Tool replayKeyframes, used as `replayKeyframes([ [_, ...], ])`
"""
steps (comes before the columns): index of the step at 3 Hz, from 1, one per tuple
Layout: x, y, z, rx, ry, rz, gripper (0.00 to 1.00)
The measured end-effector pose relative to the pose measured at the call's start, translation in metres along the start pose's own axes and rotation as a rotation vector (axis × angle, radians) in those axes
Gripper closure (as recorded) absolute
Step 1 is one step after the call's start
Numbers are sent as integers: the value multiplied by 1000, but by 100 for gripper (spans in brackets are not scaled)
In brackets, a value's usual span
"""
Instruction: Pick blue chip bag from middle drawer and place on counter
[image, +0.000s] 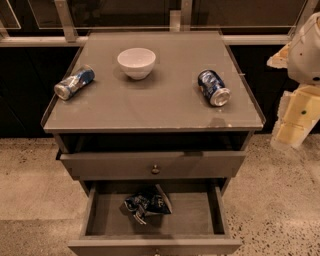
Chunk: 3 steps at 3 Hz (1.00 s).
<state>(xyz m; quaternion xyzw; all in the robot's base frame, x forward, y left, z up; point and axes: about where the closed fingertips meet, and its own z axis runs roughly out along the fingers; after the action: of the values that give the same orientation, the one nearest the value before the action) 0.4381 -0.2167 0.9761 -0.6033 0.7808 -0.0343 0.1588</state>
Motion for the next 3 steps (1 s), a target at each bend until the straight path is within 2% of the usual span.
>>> replayKeyframes([
  [2, 3, 1, 5, 0, -26, 22, 0],
  [3, 9, 7, 33, -32, -95, 60, 0],
])
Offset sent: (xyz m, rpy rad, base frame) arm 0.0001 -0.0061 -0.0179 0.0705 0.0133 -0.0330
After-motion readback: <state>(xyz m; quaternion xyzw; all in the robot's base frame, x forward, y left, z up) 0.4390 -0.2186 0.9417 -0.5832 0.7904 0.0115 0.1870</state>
